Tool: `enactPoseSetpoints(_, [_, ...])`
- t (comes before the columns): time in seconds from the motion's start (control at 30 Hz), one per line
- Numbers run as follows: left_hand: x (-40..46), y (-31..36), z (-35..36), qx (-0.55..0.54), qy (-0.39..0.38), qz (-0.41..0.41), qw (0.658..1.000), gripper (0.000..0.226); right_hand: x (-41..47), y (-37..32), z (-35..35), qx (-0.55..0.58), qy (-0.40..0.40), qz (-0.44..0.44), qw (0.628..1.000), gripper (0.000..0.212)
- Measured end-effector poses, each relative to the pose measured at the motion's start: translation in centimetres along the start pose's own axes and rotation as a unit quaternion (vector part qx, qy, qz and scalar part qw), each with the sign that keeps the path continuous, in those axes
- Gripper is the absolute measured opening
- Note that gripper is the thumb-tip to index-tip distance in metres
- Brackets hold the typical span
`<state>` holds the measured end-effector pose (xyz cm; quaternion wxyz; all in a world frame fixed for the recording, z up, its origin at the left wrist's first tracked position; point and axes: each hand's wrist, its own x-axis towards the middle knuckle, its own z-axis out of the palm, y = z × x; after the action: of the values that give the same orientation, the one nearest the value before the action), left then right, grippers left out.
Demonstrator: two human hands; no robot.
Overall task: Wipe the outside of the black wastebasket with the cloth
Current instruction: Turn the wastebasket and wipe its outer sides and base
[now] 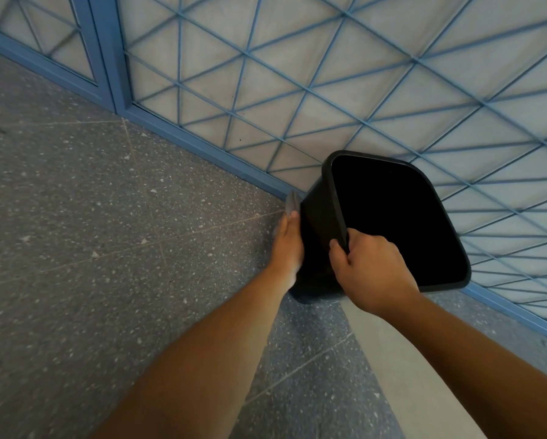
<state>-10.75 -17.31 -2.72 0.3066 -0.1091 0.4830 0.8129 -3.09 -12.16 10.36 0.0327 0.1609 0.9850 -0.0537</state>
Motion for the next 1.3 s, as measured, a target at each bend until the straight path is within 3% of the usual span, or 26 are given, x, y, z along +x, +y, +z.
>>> enactPoseSetpoints(0.13, [-0.8, -0.4, 0.5, 0.024, -0.008, 0.041, 0.999, 0.048, 0.0, 0.1, 0.1, -0.003, 0.002, 0.001, 1.000, 0.031])
enactPoseSetpoints(0.27, [-0.4, -0.2, -0.4, 0.014, -0.010, 0.000, 1.000, 0.051, 0.0, 0.0, 0.1, -0.016, 0.004, 0.002, 1.000, 0.033])
enactPoseSetpoints(0.43, [-1.2, 0.0, 0.5, 0.035, -0.021, 0.073, 0.996, 0.044, 0.0, 0.1, 0.1, -0.002, 0.004, -0.002, 1.000, 0.032])
enactPoseSetpoints(0.6, [-0.3, 0.4, -0.4, 0.014, -0.002, 0.020, 1.000, 0.046, 0.1, 0.2, 0.3, -0.012, 0.006, -0.008, 1.000, 0.031])
enactPoseSetpoints(0.73, [-2.2, -0.2, 0.8, 0.037, -0.018, 0.085, 0.995, 0.050, 0.1, 0.3, 0.3, 0.002, 0.003, -0.002, 1.000, 0.031])
enactPoseSetpoints(0.93, [-0.8, -0.6, -0.7, 0.005, 0.004, -0.011, 1.000, 0.056, 0.0, 0.3, 0.3, -0.005, 0.010, -0.006, 1.000, 0.034])
enactPoseSetpoints(1.07, [-2.0, -0.4, 0.7, 0.023, -0.028, 0.065, 0.997, 0.061, 0.0, 0.4, 0.3, 0.004, 0.008, -0.006, 1.000, 0.029])
enactPoseSetpoints(1.2, [-0.9, -0.2, -0.3, 0.022, -0.025, 0.032, 0.999, 0.046, 0.2, 0.4, 0.3, -0.003, 0.005, -0.002, 1.000, 0.030])
enactPoseSetpoints(1.3, [-0.9, 0.7, 0.4, 0.035, -0.036, 0.076, 0.996, 0.048, 0.2, 0.4, 0.3, -0.005, 0.005, -0.009, 1.000, 0.031])
